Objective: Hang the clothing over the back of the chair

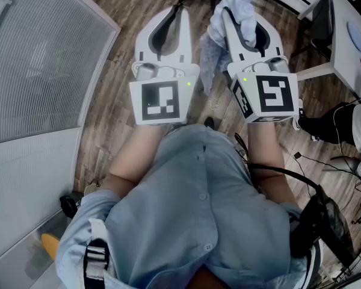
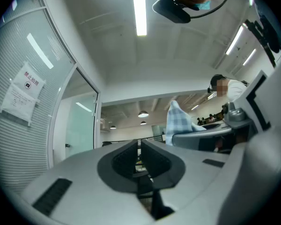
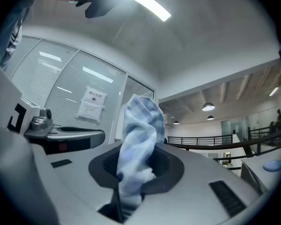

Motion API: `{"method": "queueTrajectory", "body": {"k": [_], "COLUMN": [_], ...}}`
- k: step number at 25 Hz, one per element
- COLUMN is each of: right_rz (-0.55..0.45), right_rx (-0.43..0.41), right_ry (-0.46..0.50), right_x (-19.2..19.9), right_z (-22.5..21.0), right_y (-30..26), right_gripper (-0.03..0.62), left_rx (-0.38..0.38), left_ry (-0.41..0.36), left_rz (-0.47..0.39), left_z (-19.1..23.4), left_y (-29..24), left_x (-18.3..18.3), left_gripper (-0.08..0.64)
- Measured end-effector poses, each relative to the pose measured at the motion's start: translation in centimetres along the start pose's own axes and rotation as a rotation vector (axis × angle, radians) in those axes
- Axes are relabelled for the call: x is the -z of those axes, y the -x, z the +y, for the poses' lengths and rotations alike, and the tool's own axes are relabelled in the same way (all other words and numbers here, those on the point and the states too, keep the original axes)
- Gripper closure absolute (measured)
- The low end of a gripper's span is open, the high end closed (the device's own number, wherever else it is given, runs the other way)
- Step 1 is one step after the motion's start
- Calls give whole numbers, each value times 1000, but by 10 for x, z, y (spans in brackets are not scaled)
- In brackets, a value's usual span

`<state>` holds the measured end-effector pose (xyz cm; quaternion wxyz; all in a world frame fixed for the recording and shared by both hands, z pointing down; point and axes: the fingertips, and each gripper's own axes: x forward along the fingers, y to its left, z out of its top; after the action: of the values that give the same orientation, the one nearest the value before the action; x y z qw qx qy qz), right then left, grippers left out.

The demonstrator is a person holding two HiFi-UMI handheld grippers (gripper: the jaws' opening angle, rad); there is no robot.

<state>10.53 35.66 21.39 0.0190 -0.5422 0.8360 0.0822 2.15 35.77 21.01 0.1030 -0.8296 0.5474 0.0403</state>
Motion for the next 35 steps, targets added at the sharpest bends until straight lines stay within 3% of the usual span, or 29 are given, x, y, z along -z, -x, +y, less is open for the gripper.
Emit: {"method": "queueTrajectory", "body": {"k": [10, 19, 27, 35], "right_rz": [10, 16, 5, -17], "right_rx": [-35, -105, -121, -116], "right_ry": [-10, -52, -45, -35], "right_x": [16, 26, 35, 37], "right_z": [-26, -35, -40, -34], "right_y": [5, -42, -131, -231], "right_gripper": [514, 514, 514, 514], "left_rx": [-46, -91, -104, -108], "left_ry": [-3, -12, -6, -10], "left_rz": [-3, 53, 58, 16], "left_z": [-24, -1, 60, 139], "left_y": [-11, -43, -107, -169], "left_x": [11, 31, 60, 65], "left_gripper": [534, 534, 534, 534]}}
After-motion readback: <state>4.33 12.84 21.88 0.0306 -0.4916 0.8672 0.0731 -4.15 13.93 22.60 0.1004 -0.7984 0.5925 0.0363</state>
